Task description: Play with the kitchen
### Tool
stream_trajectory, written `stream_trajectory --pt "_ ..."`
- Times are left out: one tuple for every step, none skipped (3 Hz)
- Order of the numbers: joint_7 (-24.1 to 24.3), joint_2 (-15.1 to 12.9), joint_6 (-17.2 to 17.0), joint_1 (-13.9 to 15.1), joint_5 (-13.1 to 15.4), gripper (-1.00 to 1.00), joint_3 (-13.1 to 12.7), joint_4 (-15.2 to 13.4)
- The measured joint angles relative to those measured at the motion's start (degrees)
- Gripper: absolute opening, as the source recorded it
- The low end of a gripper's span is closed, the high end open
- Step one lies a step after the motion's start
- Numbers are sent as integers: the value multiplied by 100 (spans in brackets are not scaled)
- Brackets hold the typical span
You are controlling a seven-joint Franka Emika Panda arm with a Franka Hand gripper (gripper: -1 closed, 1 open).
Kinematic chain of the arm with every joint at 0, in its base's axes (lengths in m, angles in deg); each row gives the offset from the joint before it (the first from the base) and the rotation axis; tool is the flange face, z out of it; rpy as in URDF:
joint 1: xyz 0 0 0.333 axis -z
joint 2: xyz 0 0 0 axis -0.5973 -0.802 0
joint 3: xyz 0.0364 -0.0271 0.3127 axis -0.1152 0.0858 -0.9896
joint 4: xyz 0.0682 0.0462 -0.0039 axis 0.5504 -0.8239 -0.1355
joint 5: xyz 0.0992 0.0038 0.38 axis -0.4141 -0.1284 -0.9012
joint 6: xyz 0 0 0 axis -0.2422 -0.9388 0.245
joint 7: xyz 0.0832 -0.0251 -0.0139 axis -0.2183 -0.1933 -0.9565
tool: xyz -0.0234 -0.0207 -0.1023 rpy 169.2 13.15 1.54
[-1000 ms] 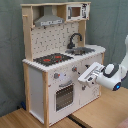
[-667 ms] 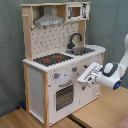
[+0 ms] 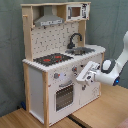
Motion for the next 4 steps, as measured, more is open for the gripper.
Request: stream_trajectory --pt "0 -10 473 182 254 100 6 106" --pt "0 -10 959 187 327 100 247 318" --pt "419 -11 1201 188 334 100 346 345" --pt "433 -11 1205 188 334 -100 352 346"
